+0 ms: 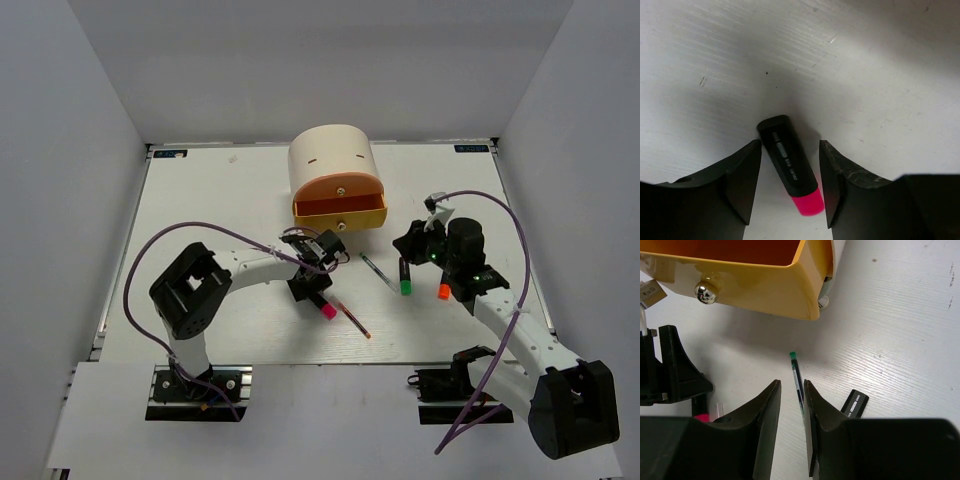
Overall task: Sort the stationery into containers
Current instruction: Pick up the pen from the center of the board.
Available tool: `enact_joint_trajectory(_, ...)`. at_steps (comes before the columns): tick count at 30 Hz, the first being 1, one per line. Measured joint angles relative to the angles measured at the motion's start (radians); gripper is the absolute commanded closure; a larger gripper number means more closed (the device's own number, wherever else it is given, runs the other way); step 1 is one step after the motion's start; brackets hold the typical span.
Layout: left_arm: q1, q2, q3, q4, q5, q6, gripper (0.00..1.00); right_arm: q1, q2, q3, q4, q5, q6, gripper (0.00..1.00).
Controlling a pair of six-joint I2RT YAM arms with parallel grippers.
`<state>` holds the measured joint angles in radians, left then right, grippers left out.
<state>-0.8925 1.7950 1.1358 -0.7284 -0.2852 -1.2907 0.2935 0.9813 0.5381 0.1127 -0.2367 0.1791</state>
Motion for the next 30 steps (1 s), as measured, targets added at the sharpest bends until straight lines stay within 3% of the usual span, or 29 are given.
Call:
enact_joint_trajectory(4,0.0,0.012,0.013,-0.006,0.0,0.0,0.5,-0.006,0.0,0.0,0.003,-0.001,0.0,0.69)
enact_joint_trajectory(11,0.0,0.001,0.003,-0.006,0.01,-0.003,0.87,-0.024,0.0,0.0,0.014,-0.002,-0.003,0.69)
enact_joint_trajectory(15,0.0,-0.048,-0.038,-0.028,0.011,-0.004,1.0,-0.031,0.0,0.0,0.018,-0.005,-0.004,0.69)
enact_joint_trajectory(21,-0.001,-0.245,-0.07,-0.08,0.011,0.003,1.0,-0.033,0.005,-0.001,0.019,-0.019,-0.013,0.69)
enact_joint_trajectory(24,-0.007,-0.358,-0.066,-0.08,0.003,0.032,1.0,-0.034,0.007,-0.01,0.026,-0.039,-0.036,0.97)
enact_joint_trajectory(30,-0.026,-0.446,0.063,0.021,-0.054,0.225,1.0,-0.037,-0.006,-0.044,0.039,-0.148,-0.142,1.0)
